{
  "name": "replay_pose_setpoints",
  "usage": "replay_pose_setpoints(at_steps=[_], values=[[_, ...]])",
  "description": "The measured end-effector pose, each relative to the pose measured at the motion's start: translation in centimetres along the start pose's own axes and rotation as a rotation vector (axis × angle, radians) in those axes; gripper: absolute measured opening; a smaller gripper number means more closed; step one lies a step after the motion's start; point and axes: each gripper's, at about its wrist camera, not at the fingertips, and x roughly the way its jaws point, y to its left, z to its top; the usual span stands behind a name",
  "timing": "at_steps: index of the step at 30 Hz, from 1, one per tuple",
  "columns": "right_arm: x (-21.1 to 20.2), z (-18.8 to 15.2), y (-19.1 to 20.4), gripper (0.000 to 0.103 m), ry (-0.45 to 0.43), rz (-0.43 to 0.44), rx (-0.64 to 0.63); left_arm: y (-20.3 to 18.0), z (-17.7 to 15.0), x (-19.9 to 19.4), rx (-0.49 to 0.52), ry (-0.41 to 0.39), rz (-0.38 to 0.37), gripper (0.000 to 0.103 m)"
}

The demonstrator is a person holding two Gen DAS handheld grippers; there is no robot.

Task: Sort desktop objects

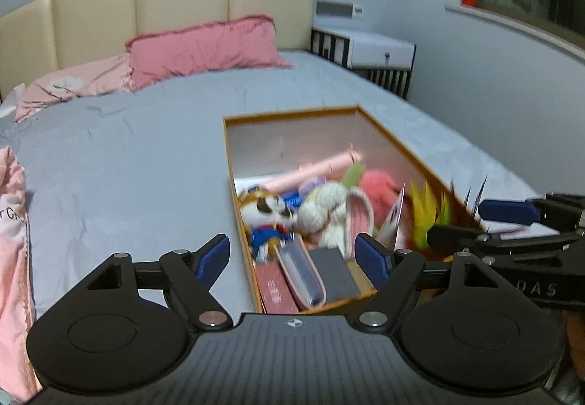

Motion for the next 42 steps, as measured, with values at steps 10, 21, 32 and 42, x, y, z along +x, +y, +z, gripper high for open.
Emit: replay_pose_setpoints(at_steps=[10, 21, 32, 42], values=[[2.1, -0.7, 0.2, 0.071, 0.057, 0.021, -0.005, 0.0, -1.6, 2.4, -0.019, 0.094, 0.017, 0.089], [3.3, -0.9, 0.6, 0.071, 0.101, 0.009, -0.021, 0.4, -1.8, 3.6, -0.063, 0.113, 0.026, 0.089], [3.5, -0.8, 0.7, 0.071, 0.111, 0.007, -0.019, 0.6, -1.9, 3.5, -0.097, 0.118, 0.021, 0.089], [3.5, -1.0, 0.9, 0.071, 0.112, 0.004, -0.016, 0.6, -1.7, 3.7, -0.115, 0.132, 0.023, 0.089]])
